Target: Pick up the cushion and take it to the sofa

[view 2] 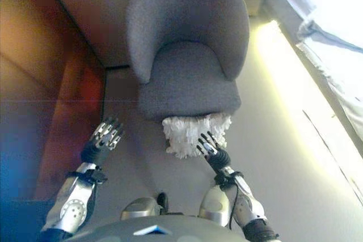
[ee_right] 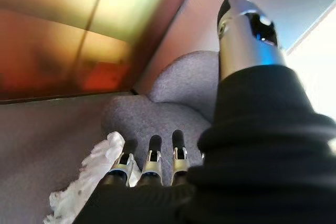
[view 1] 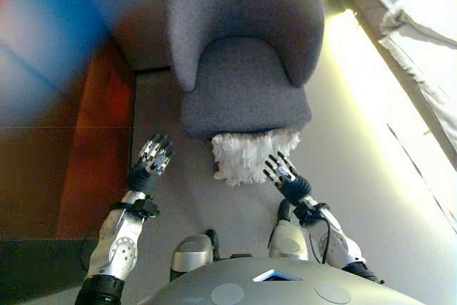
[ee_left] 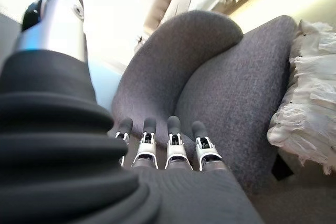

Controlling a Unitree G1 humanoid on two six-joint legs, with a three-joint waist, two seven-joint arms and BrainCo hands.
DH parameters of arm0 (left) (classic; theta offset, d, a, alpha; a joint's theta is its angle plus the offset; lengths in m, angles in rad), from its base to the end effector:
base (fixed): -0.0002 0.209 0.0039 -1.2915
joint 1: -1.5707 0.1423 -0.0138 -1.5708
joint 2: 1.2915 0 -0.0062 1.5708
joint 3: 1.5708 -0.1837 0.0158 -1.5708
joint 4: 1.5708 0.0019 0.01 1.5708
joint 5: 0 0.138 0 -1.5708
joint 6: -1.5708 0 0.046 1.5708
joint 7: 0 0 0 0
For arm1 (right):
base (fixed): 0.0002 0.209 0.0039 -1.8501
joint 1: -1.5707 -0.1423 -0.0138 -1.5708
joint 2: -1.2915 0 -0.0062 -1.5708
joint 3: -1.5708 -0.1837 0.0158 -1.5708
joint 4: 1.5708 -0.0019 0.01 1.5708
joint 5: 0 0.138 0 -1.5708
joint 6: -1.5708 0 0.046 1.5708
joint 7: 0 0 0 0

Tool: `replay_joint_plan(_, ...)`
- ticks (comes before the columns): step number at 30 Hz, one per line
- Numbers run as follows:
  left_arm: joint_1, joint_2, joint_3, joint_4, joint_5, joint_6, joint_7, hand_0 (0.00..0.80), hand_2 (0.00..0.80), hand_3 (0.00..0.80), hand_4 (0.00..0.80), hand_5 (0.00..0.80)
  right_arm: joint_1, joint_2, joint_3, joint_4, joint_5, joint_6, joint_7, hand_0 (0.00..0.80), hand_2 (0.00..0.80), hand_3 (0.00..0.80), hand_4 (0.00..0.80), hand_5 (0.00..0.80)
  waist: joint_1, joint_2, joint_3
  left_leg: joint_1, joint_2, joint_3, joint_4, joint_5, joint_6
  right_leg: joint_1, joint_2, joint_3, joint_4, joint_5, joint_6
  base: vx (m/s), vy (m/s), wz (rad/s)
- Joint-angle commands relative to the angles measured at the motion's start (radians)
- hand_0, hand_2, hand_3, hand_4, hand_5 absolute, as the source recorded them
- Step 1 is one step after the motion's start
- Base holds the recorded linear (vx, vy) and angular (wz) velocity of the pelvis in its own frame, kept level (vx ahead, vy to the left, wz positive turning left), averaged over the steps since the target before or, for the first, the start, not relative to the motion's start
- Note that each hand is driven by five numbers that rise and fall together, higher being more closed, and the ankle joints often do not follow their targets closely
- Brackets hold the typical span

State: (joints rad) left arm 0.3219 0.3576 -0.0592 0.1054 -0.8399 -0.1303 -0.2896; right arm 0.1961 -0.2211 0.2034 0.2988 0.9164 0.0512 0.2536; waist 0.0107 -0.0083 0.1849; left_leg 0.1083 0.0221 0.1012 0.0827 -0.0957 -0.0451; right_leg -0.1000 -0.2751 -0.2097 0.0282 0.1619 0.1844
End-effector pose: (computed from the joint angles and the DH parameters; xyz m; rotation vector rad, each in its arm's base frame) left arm 0.1213 0.2286 -0.0097 -0.5000 0.2059 -0.0805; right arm 0.1340 -0.1726 -0.0445 0.7422 0.4897 0.1496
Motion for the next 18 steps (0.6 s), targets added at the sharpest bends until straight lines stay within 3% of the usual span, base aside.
replay_joint_plan(1,-0.011,0.040,0.054,-0.105,-0.019,-0.003,-0.058,0.000,0.000,0.000,0.000,0.000,-0.059,0.032,0.001,-0.060,0.003,-0.012,0.024,0.000,0.000,0.000,0.000,0.000,-0.008,-0.053,-0.010,0.013,-0.014,-0.045,0.203,-0.232,0.036,-0.095,-0.095,0.073,-0.066,0.087,0.046,0.522,-0.381,0.46)
replay_joint_plan(3,-0.013,0.033,0.036,-0.102,-0.012,-0.009,-0.055,0.000,0.000,0.000,0.000,0.000,-0.058,0.025,0.012,-0.066,-0.004,0.001,0.013,0.000,0.000,0.000,0.000,0.000,-0.020,-0.053,-0.030,0.038,0.019,-0.056,0.224,-0.246,0.021,-0.095,-0.076,0.096,-0.022,0.050,0.047,0.440,-0.346,0.16)
replay_joint_plan(5,-0.011,0.026,0.022,-0.103,-0.037,-0.010,-0.031,0.000,0.000,0.000,0.000,0.000,-0.052,0.015,0.033,-0.094,-0.027,0.020,-0.028,0.000,0.000,0.000,0.000,0.000,-0.036,-0.051,-0.047,0.081,0.065,-0.044,0.267,-0.209,0.004,-0.123,-0.057,0.096,0.097,0.025,0.035,0.406,-0.316,0.02)
replay_joint_plan(7,-0.003,0.008,0.023,-0.112,-0.088,-0.003,-0.033,0.000,0.000,0.000,0.000,0.000,-0.030,-0.008,0.041,-0.123,-0.022,0.033,-0.030,0.000,0.000,0.000,0.000,0.000,-0.050,-0.035,-0.062,0.083,0.106,-0.048,0.344,-0.086,-0.027,-0.119,-0.007,0.094,0.130,-0.014,0.003,0.365,-0.321,-0.02)
replay_joint_plan(8,0.001,-0.005,0.019,-0.125,-0.096,-0.004,-0.031,0.000,0.000,0.000,0.000,0.000,-0.020,-0.021,0.036,-0.126,-0.016,0.033,-0.014,0.000,0.000,0.000,0.000,0.000,-0.052,-0.038,-0.068,0.041,0.110,-0.052,0.427,0.007,-0.042,-0.102,0.013,0.084,0.125,-0.031,-0.023,0.313,-0.345,0.10)
replay_joint_plan(9,0.004,-0.019,0.009,-0.132,-0.104,-0.012,-0.034,0.000,0.000,0.000,0.000,0.000,-0.011,-0.035,0.029,-0.120,-0.023,0.024,0.002,0.000,0.000,0.000,0.000,0.000,-0.049,-0.045,-0.068,-0.019,0.106,-0.051,0.536,0.064,-0.047,-0.076,0.026,0.072,0.117,-0.048,-0.052,0.221,-0.265,0.13)
replay_joint_plan(10,0.005,-0.023,0.007,-0.132,-0.105,-0.013,-0.035,0.000,0.000,0.000,0.000,0.000,-0.009,-0.039,0.028,-0.118,-0.029,0.020,0.005,0.000,0.000,0.000,0.000,0.000,-0.049,-0.046,-0.069,-0.037,0.105,-0.053,0.562,0.072,-0.047,-0.071,0.030,0.068,0.116,-0.052,-0.059,0.255,-0.288,0.07)
replay_joint_plan(11,0.003,-0.041,-0.012,-0.127,-0.110,-0.021,-0.036,0.000,0.000,0.000,0.000,0.000,-0.008,-0.063,0.017,-0.097,-0.049,-0.009,0.011,0.000,0.000,0.000,0.000,0.000,-0.043,-0.056,-0.063,-0.145,0.103,-0.052,0.684,0.108,-0.042,-0.031,0.041,0.055,0.109,-0.077,-0.098,0.246,-0.227,-0.01)
replay_joint_plan(12,-0.002,-0.049,-0.021,-0.118,-0.104,-0.020,-0.040,0.000,0.000,0.000,0.000,0.000,-0.011,-0.078,0.006,-0.093,-0.034,-0.016,0.011,0.000,0.000,0.000,0.000,0.000,-0.038,-0.060,-0.054,-0.202,0.098,-0.052,0.709,0.106,-0.031,-0.006,0.050,0.058,0.107,-0.092,-0.117,0.294,-0.217,0.00)
replay_joint_plan(14,-0.004,-0.051,-0.029,-0.104,-0.085,-0.033,-0.046,0.000,0.000,0.000,0.000,0.000,-0.010,-0.085,-0.002,-0.089,-0.004,-0.024,0.012,0.000,0.000,0.000,0.000,0.000,-0.034,-0.057,-0.043,-0.233,0.087,-0.047,0.640,0.102,-0.019,0.019,0.066,0.077,0.107,-0.114,-0.125,0.229,-0.059,0.08)
replay_joint_plan(17,0.000,-0.034,-0.026,-0.103,-0.077,-0.050,-0.060,0.000,0.000,0.000,0.000,0.000,0.007,-0.087,-0.023,-0.109,0.025,-0.002,0.009,0.000,0.000,0.000,0.000,0.000,-0.029,-0.028,-0.025,-0.223,0.124,-0.007,0.355,0.185,-0.036,0.070,0.112,0.104,0.104,-0.161,-0.121,0.263,0.046,0.20)
replay_joint_plan(18,0.000,-0.034,-0.018,-0.097,-0.079,-0.050,-0.059,0.000,0.000,0.000,0.000,0.000,0.016,-0.085,-0.026,-0.111,0.030,0.001,0.018,0.000,0.000,0.000,0.000,0.000,-0.021,-0.013,-0.023,-0.230,0.134,-0.019,0.230,0.221,-0.047,0.085,0.127,0.111,0.102,-0.174,-0.113,0.252,0.085,0.39)
